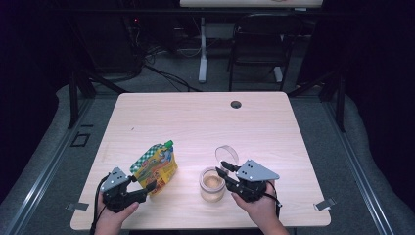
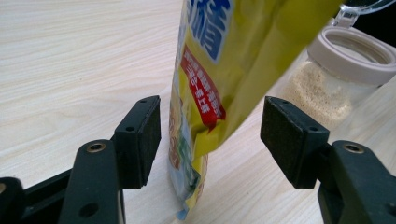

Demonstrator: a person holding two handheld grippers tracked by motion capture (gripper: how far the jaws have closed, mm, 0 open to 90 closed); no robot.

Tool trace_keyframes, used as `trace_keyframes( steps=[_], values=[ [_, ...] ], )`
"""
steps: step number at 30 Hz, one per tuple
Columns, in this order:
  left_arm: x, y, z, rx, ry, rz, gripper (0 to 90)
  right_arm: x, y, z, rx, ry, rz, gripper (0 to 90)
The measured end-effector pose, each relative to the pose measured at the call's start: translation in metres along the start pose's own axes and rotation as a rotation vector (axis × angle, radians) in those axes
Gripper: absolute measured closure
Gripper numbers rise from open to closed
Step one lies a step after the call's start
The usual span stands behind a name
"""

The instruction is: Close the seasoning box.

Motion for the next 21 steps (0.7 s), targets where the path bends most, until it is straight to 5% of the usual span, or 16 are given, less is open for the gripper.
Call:
trace_keyframes(
  steps=[21],
  values=[
    [0.002, -0.003, -0.001, 0.008, 0.005, 0.000, 38.7, -0.019, 0.002, -0.013, -0.034, -0.042, 0.064, 90.0]
  ],
)
Point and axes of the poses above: each handheld gripper's, and its own axes: z roughly forward along the jaws, y roughly out of its top, x roughly to its left, the point moved 4 cm from there along z, roughly forward along the jaws, and after that the axes turned 5 degrees about x, right-handed, at the moved point
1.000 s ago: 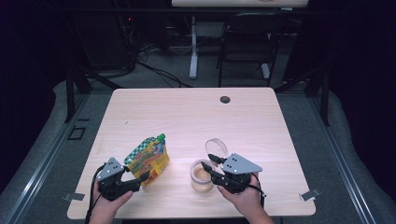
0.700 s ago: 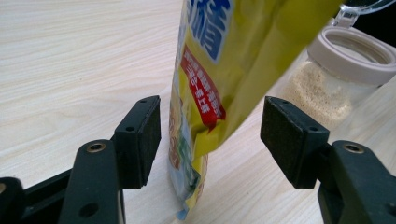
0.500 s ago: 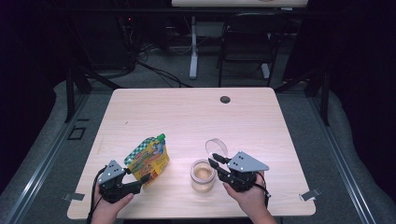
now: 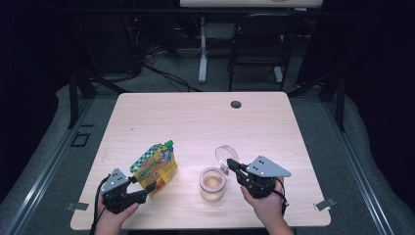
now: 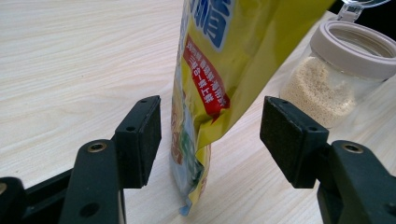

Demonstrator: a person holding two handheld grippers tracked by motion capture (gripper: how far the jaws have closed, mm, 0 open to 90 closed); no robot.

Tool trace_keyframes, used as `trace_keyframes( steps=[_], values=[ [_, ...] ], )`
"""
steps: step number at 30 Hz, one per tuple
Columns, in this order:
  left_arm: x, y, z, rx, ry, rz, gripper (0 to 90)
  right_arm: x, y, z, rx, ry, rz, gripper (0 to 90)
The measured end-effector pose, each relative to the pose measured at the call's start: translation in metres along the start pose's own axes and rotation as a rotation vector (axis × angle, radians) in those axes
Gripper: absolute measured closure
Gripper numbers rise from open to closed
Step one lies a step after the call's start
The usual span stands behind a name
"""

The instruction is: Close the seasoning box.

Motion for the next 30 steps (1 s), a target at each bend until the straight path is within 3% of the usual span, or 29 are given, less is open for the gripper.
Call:
trace_keyframes(
  steps=[6, 14, 30],
  values=[
    [0.000, -0.001, 0.003, -0.002, -0.002, 0.003, 38.7, -0.010, 0.001, -0.006, -0.022, 0.006, 0.043, 90.0],
    [-0.001, -0.001, 0.003, -0.001, -0.003, 0.004, 39.0, -0.019, 0.003, -0.012, -0.044, -0.017, 0.065, 90.0],
    [-0.001, -0.002, 0.004, 0.002, -0.005, 0.005, 39.0, -0.037, -0.013, -0.006, 0.011, -0.061, 0.102, 90.0]
  ],
)
Point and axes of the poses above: each handheld gripper's, and its own axes: z roughly forward along the jaws, y roughly out of its top, x roughly to its left, the point moved 4 cm from there along z, roughly forward along the jaws, and after that the axes turned 5 degrees about x, right-handed, at the moved point
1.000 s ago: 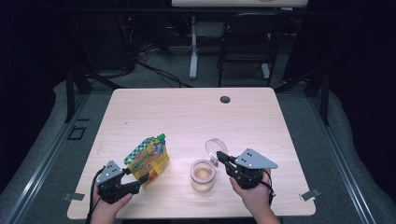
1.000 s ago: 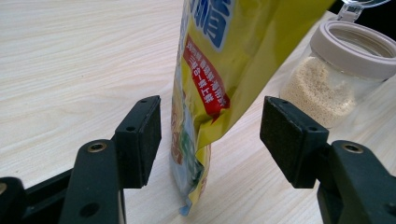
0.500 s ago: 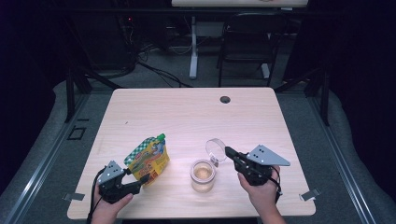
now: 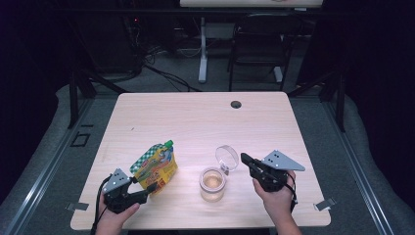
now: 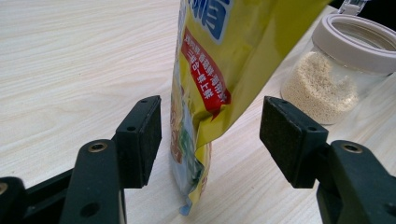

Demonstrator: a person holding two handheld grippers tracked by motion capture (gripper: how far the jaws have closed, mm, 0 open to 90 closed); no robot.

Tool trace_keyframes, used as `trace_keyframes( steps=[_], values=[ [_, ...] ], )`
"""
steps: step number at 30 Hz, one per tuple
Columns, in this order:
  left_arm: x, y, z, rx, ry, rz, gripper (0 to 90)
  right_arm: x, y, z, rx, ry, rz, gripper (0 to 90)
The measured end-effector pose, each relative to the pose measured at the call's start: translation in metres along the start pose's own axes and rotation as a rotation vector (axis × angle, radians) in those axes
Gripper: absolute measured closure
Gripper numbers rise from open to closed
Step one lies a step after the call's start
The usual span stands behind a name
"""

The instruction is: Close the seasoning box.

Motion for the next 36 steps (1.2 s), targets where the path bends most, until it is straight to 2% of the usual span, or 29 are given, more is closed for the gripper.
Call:
trace_keyframes(
  steps=[36],
  values=[
    [0.000, 0.000, 0.001, 0.002, 0.004, 0.004, 39.5, -0.002, -0.013, 0.014, 0.058, -0.002, -0.001, 90.0]
  ],
)
Point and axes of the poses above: each handheld gripper's, and its own axes: z roughly forward along the jaws, y roughly out of its top, x roughly to its left, the point moved 4 cm from there along z, roughly forward along the jaws, and after that the axes turned 5 degrees about x, right-handed, at the moved point
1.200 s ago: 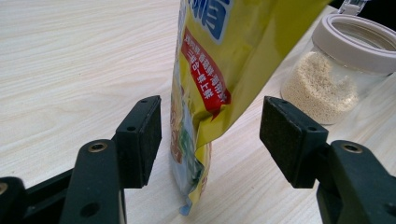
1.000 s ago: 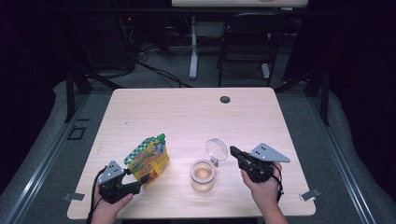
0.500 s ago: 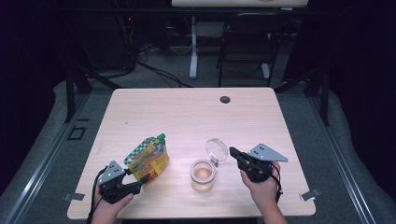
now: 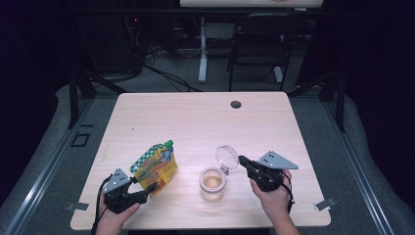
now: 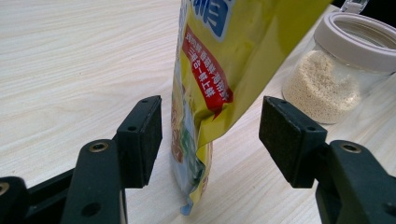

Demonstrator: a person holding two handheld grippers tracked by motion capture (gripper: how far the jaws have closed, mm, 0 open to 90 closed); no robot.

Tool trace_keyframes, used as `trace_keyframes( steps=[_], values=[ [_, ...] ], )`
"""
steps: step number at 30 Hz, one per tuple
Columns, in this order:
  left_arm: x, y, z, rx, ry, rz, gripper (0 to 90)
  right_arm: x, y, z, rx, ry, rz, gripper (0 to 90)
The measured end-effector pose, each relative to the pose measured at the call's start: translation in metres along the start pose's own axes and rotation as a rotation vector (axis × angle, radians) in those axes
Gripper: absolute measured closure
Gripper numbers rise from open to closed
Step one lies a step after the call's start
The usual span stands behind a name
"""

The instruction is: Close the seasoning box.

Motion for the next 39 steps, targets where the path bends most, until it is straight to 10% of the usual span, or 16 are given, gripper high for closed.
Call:
trace_keyframes(
  steps=[39],
  values=[
    [0.001, 0.000, 0.001, 0.003, 0.002, 0.000, 39.6, 0.015, 0.000, 0.005, -0.001, 0.044, -0.020, 90.0]
  ],
)
Point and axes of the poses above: each handheld gripper's, and its own axes: z roughly forward along the jaws, y roughly out of its top, x roughly to its left, the point moved 4 cm from there along z, roughly forward along the jaws, and after that the axes turned 5 degrees about x, right-handed, at the moved point
